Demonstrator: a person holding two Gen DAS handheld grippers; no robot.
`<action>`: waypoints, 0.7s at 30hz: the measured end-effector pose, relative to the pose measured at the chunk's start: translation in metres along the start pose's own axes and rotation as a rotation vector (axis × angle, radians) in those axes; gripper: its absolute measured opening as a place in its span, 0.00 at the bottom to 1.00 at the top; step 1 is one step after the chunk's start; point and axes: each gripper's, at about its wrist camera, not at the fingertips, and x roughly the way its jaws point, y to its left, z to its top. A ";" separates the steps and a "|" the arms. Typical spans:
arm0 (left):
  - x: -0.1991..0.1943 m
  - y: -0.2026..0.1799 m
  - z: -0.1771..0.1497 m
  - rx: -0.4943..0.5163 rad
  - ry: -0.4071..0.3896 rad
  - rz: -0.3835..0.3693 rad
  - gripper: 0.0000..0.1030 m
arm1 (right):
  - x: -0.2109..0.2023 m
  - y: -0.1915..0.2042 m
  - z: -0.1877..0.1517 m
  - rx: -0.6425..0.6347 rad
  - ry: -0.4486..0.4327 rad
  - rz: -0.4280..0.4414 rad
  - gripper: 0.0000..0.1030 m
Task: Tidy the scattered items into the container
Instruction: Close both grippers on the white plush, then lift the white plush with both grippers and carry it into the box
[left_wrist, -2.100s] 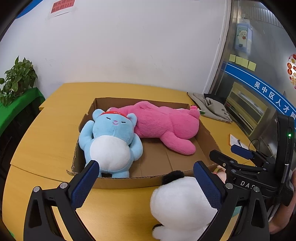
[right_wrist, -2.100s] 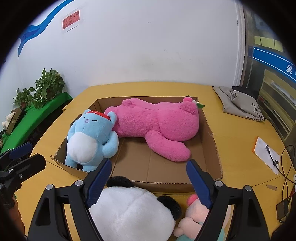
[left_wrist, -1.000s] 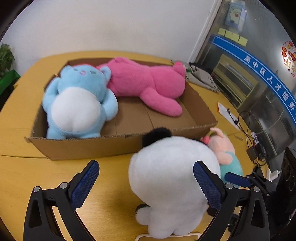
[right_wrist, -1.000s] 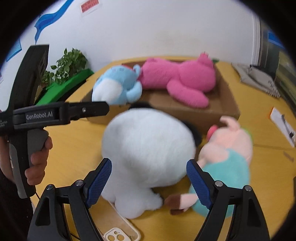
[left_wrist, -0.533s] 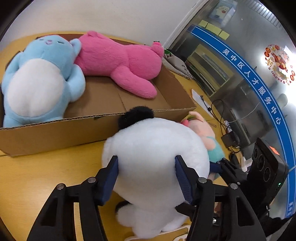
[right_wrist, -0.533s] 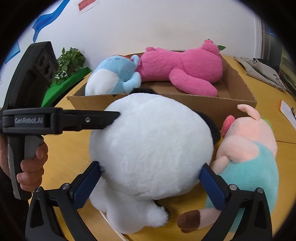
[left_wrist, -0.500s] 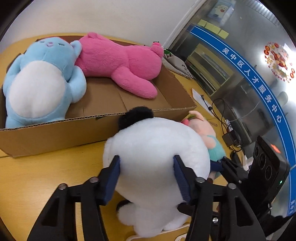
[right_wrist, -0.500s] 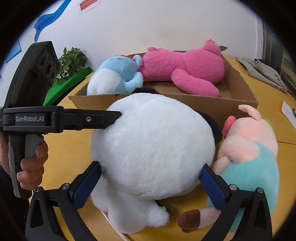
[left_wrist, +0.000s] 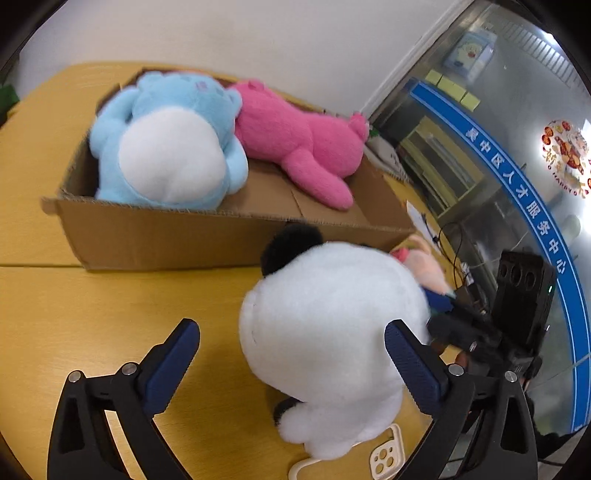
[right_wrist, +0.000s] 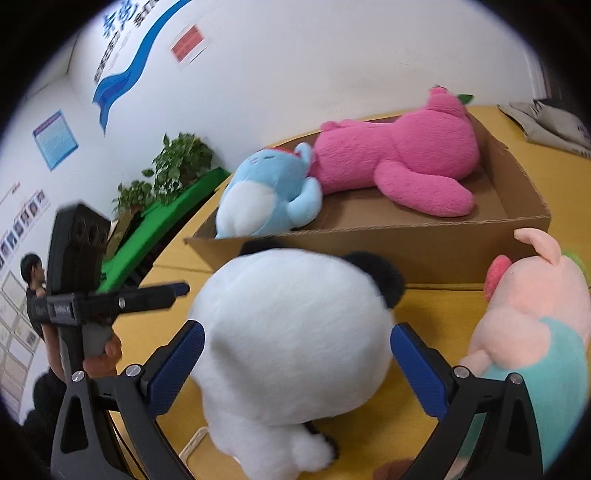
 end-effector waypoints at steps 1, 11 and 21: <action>0.008 -0.001 -0.001 0.004 0.015 -0.016 0.98 | 0.005 -0.001 0.002 -0.009 0.034 0.005 0.96; 0.003 -0.014 -0.001 0.034 0.015 -0.054 0.58 | 0.031 -0.003 -0.005 -0.009 0.084 0.093 0.69; -0.080 -0.079 0.077 0.189 -0.253 -0.048 0.58 | -0.047 0.044 0.077 -0.148 -0.173 0.073 0.62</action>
